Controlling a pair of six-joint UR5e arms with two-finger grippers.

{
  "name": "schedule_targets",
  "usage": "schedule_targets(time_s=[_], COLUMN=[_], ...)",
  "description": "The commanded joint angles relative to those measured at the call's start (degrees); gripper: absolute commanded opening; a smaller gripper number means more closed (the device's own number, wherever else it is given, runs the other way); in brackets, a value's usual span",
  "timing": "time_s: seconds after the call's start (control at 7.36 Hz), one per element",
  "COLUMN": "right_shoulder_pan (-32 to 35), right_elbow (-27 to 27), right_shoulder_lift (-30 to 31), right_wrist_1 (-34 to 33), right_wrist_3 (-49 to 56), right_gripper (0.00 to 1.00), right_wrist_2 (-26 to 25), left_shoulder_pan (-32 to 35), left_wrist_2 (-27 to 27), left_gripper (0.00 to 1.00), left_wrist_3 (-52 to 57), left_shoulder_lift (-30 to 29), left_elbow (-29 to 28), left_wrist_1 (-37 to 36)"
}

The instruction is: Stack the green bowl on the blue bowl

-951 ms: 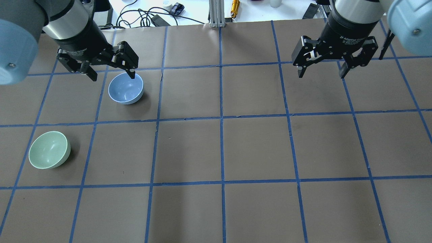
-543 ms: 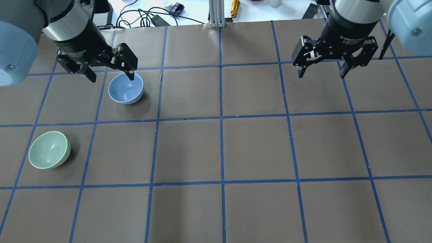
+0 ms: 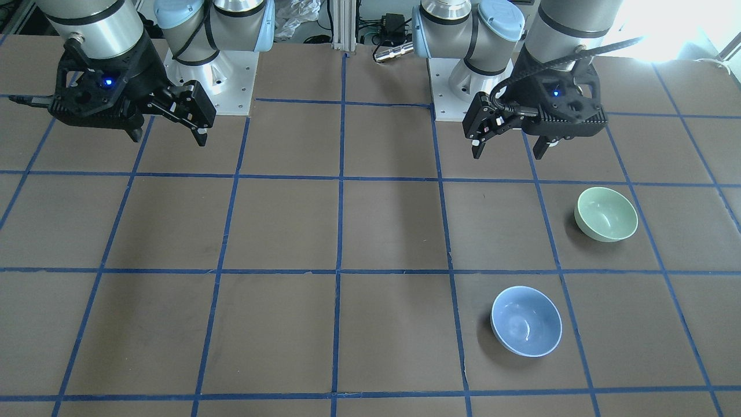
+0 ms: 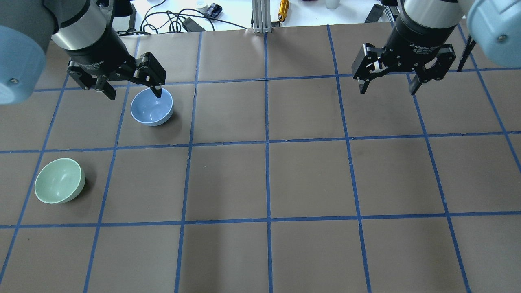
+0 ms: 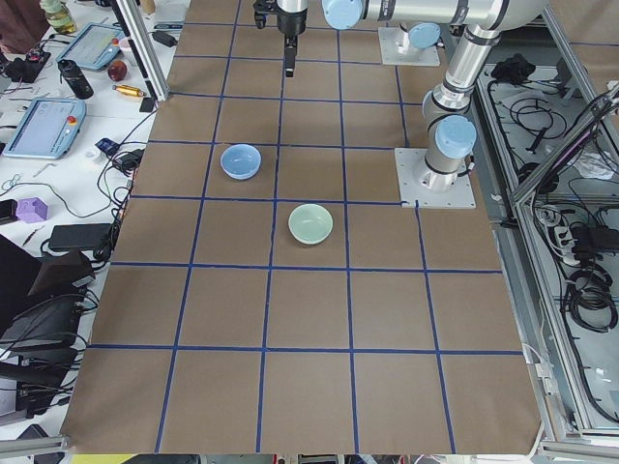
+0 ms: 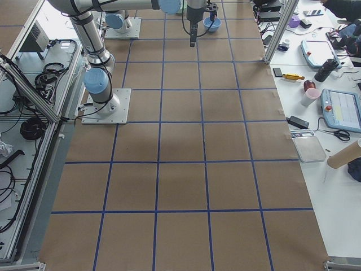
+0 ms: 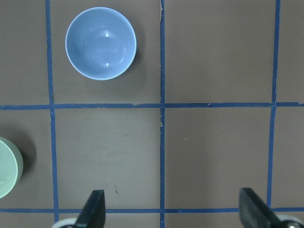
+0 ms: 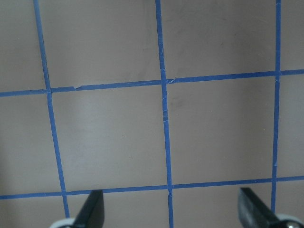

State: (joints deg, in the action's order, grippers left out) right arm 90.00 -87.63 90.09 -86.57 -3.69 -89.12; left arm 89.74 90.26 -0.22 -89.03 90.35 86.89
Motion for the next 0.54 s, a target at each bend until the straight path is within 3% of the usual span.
schedule_targets(time_s=[0.0, 0.41], right_shoulder_pan=[0.0, 0.0], right_elbow=[0.0, 0.0], right_shoulder_lift=[0.0, 0.0], right_wrist_1=[0.0, 0.0], right_wrist_3=[0.0, 0.0], right_gripper=[1.0, 1.0], right_wrist_2=[0.0, 0.0], left_shoulder_pan=[-0.1, -3.7], left_wrist_2=[0.0, 0.1], left_gripper=[1.0, 1.0], left_wrist_3=[0.1, 4.2], left_shoulder_lift=[0.0, -0.3], left_elbow=[0.0, 0.8], left_wrist_1=[0.0, 0.5])
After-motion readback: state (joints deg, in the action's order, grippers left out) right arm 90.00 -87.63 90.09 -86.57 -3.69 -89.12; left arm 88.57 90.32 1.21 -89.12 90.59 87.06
